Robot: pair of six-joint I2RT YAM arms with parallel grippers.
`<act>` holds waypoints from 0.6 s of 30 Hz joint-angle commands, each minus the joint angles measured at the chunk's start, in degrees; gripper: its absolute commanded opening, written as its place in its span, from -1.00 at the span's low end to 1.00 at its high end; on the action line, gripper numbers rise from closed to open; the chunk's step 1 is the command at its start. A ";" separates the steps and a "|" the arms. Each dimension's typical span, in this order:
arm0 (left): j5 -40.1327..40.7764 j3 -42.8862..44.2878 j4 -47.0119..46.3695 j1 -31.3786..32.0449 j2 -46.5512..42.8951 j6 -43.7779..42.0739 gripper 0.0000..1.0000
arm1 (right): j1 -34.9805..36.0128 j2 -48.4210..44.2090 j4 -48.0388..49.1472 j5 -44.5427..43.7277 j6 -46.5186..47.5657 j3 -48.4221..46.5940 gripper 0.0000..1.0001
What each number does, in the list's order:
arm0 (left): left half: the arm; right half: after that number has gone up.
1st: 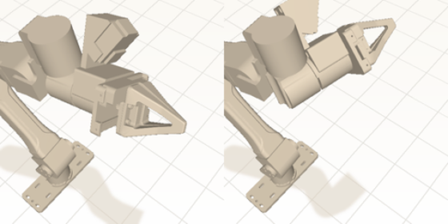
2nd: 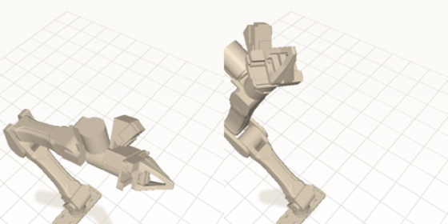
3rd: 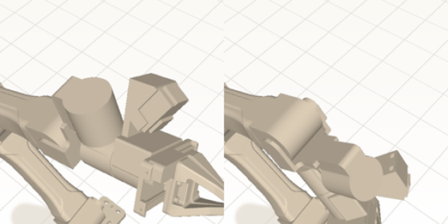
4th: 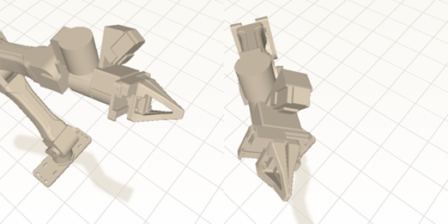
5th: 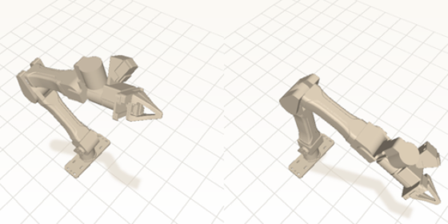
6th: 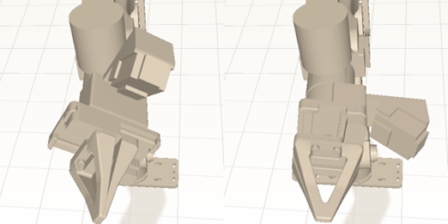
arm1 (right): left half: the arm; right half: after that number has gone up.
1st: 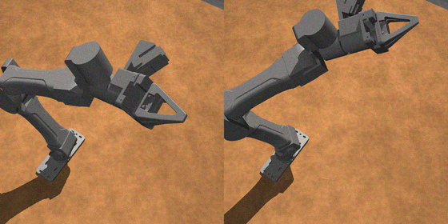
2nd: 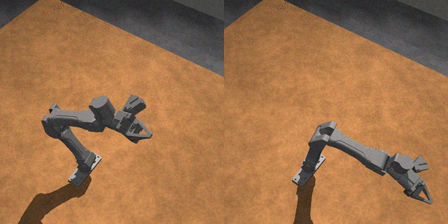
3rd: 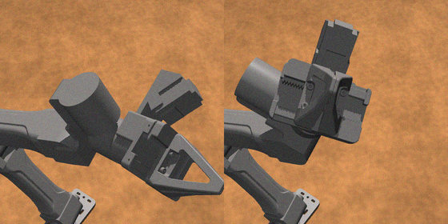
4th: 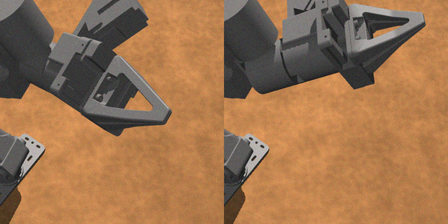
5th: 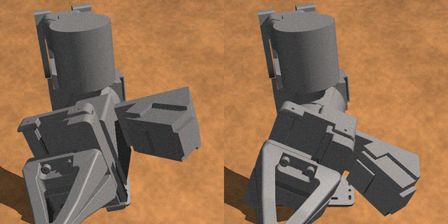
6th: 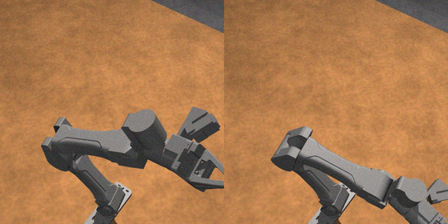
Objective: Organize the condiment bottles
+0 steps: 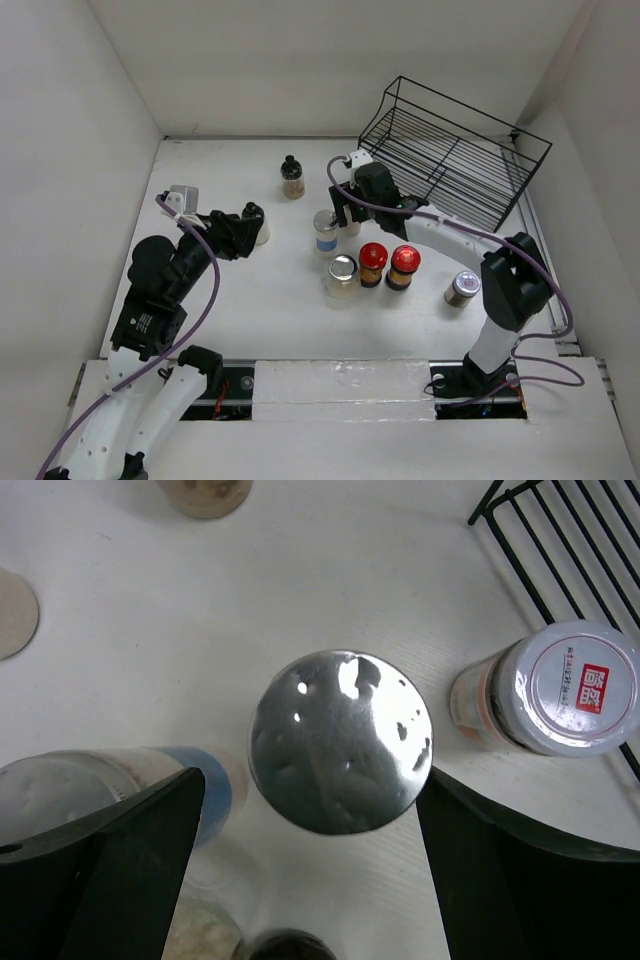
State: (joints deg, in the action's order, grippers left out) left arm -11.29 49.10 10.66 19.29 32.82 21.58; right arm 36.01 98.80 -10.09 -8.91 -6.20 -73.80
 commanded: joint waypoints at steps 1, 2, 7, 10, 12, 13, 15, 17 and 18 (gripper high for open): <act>0.04 -0.32 -1.16 -0.57 -0.12 -1.90 0.17 | -0.93 1.74 5.25 1.08 0.48 -3.98 0.81; 0.04 -0.32 -1.16 -0.57 -0.12 -1.90 0.17 | -0.94 2.96 5.25 1.08 -0.04 -4.51 0.78; 0.04 -0.32 -0.64 -0.57 -0.12 -1.90 0.17 | -0.94 4.20 5.87 -0.93 -0.57 -5.21 0.07; 0.04 -0.32 -0.64 -0.57 -0.12 -1.90 0.17 | -0.41 1.57 6.83 -3.22 -0.57 -5.21 -0.03; 0.04 -0.32 -0.64 -0.57 -0.12 -1.90 0.17 | -0.41 0.08 7.36 -3.93 0.22 -6.35 -0.19; 0.04 -0.32 -0.64 -0.57 -0.12 -1.90 0.17 | -0.41 -1.58 7.36 -4.71 0.83 -7.49 -0.23; 0.04 -0.32 -0.64 -0.57 -0.12 -2.42 0.17 | -0.94 -3.52 7.36 -4.02 0.84 -8.55 -0.23; 0.56 -0.84 -0.64 -0.57 -0.12 -2.42 0.17 | -1.90 -5.72 7.88 -1.83 0.84 -11.18 -0.21; 0.57 -0.85 -0.64 -0.57 0.49 -2.42 0.17 | -3.13 -5.73 7.89 0.62 0.84 -12.41 -0.21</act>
State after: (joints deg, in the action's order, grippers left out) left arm -11.25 49.08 11.05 19.00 32.86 20.18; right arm 34.74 100.03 -10.07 -10.76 -5.87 -78.41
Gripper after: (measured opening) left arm 0.582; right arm 0.661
